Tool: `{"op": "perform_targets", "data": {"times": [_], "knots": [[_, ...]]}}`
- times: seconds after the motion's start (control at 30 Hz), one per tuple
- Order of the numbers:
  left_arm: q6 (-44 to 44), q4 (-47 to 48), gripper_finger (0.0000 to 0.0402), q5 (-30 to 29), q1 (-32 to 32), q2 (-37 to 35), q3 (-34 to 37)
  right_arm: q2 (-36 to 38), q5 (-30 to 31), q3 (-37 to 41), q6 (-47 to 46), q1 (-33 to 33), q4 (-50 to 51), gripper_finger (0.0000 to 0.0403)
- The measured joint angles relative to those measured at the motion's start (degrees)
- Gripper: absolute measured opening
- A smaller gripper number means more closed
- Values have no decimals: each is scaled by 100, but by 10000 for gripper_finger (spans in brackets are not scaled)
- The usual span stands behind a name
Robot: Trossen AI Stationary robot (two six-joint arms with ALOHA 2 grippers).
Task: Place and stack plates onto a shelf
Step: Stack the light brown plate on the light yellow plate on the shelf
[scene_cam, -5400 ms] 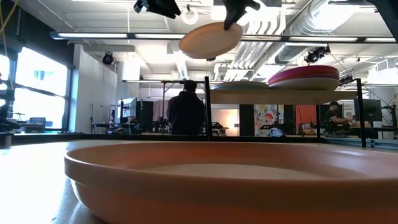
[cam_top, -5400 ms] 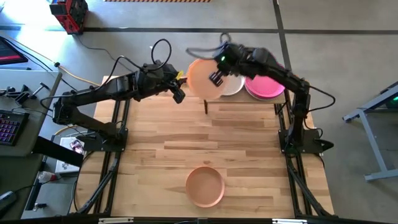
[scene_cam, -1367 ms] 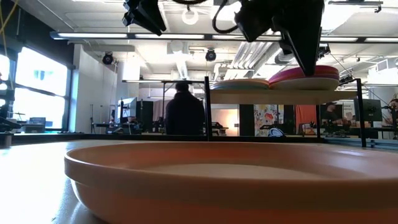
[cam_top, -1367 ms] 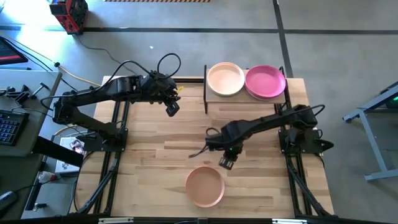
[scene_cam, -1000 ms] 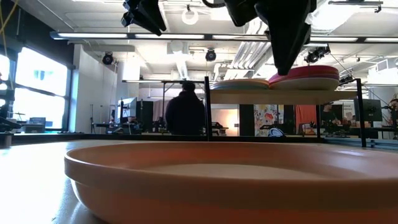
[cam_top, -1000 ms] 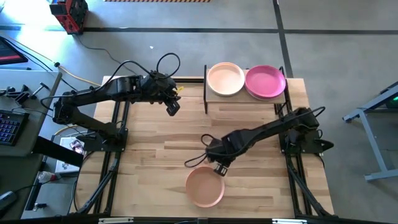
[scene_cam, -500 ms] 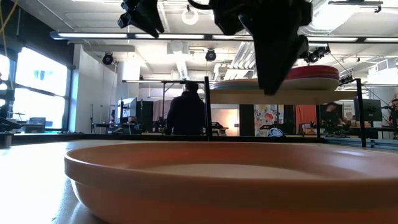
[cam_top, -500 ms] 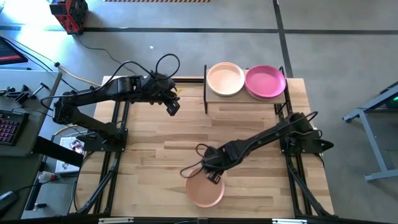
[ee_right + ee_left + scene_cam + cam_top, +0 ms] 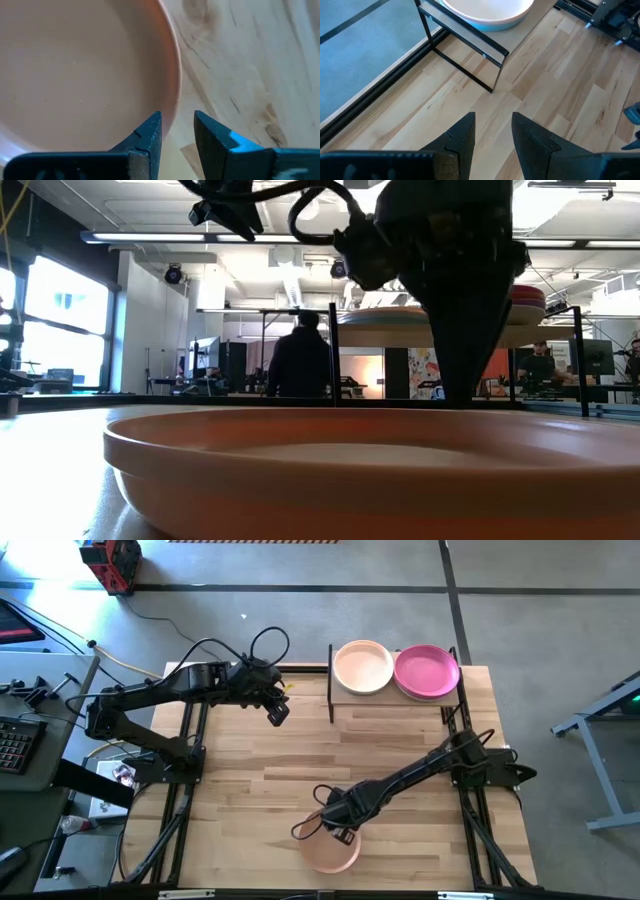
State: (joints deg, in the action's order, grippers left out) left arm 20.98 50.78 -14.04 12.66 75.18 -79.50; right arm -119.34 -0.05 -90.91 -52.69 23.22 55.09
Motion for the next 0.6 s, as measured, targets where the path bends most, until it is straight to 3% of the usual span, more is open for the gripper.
{"op": "perform_targets", "data": {"times": [0.6], "knots": [[-3, 21, 115, -3, -1, 2, 0, -379, -152, -8, 2, 20, -186, 83]]}}
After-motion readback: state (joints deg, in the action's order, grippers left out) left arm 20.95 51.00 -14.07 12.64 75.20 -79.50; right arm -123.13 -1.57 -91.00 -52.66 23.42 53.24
